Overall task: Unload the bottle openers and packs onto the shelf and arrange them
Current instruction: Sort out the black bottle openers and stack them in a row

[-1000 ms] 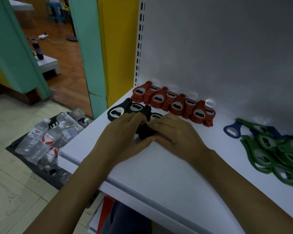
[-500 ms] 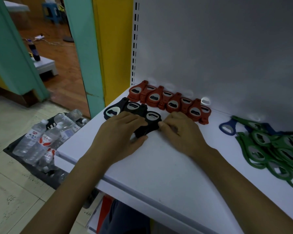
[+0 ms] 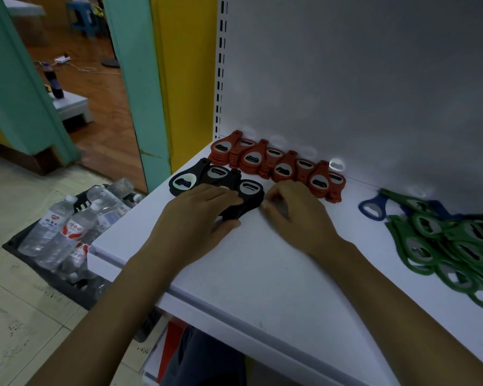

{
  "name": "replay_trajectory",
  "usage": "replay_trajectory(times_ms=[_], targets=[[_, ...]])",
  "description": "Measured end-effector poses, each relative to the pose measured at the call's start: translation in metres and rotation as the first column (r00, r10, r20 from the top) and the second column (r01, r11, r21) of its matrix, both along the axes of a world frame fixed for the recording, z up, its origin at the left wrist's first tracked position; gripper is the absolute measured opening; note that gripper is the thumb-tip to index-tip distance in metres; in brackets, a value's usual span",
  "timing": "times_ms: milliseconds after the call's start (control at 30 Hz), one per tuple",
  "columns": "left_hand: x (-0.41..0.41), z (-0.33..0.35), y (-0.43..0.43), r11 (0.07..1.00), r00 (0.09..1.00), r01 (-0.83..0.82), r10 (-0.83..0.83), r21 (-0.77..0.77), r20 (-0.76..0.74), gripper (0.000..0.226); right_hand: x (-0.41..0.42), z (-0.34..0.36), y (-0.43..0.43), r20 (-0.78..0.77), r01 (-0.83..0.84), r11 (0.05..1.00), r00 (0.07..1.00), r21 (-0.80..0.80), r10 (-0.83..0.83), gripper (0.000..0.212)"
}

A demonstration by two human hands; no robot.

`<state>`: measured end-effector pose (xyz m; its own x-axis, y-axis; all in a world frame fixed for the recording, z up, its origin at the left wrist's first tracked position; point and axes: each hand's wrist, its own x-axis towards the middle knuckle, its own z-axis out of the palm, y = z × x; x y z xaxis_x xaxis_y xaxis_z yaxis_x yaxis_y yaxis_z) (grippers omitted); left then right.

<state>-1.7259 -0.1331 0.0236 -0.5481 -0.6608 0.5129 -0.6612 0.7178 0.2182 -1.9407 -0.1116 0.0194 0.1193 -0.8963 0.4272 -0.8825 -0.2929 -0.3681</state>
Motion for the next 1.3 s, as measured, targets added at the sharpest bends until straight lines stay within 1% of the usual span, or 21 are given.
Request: replay_trajectory(times_ms=[33,133,200,300,400,567,733,867,1033,1200,1300], targets=[[0.0,0.0,0.0,1.0,1.0,0.001,-0.001,0.0,0.0,0.039,0.0,-0.001,0.0,0.012,-0.013,1.0,1.0,0.007,0.013,0.019],[0.0,0.0,0.0,1.0,1.0,0.006,-0.006,0.005,0.004,0.039,-0.001,-0.005,-0.001,0.06,-0.075,0.995,0.996,0.063,0.071,0.043],[0.0,0.001,0.001,1.0,1.0,0.003,-0.004,0.009,0.004,0.039,-0.001,-0.005,-0.004,0.069,-0.1,0.991,0.993,0.09,0.094,0.047],[0.0,0.002,0.001,1.0,1.0,0.001,-0.001,0.01,-0.004,0.038,-0.003,-0.004,-0.006,0.091,-0.132,0.983,0.988,0.127,0.121,0.045],[0.0,0.002,0.001,1.0,1.0,0.006,-0.006,0.002,-0.007,0.037,-0.003,-0.003,-0.006,0.116,-0.147,0.981,0.984,0.13,0.132,0.043],[0.0,0.003,0.002,1.0,1.0,0.01,-0.01,-0.002,-0.005,0.037,-0.003,-0.005,-0.006,0.12,-0.101,0.983,0.989,0.151,0.084,0.051],[0.0,0.002,0.002,1.0,1.0,0.009,-0.009,-0.014,-0.011,0.033,-0.002,-0.005,-0.01,0.071,-0.126,0.981,0.991,0.151,0.116,0.031],[0.001,0.003,0.002,1.0,1.0,0.019,-0.02,-0.015,-0.015,0.032,-0.003,-0.006,-0.008,0.089,-0.12,0.983,0.99,0.136,0.109,0.038],[0.001,0.003,0.002,1.0,1.0,0.02,-0.02,-0.008,-0.015,0.032,-0.003,-0.006,-0.008,0.095,-0.121,0.983,0.99,0.137,0.108,0.038],[0.0,0.004,0.002,1.0,0.999,0.022,-0.023,-0.01,-0.037,0.036,-0.003,-0.005,-0.009,0.1,-0.115,0.982,0.99,0.151,0.101,0.039],[0.0,0.005,0.003,0.999,0.998,-0.004,0.002,-0.034,-0.056,0.04,-0.003,-0.005,-0.009,0.099,-0.101,0.983,0.991,0.152,0.086,0.042]])
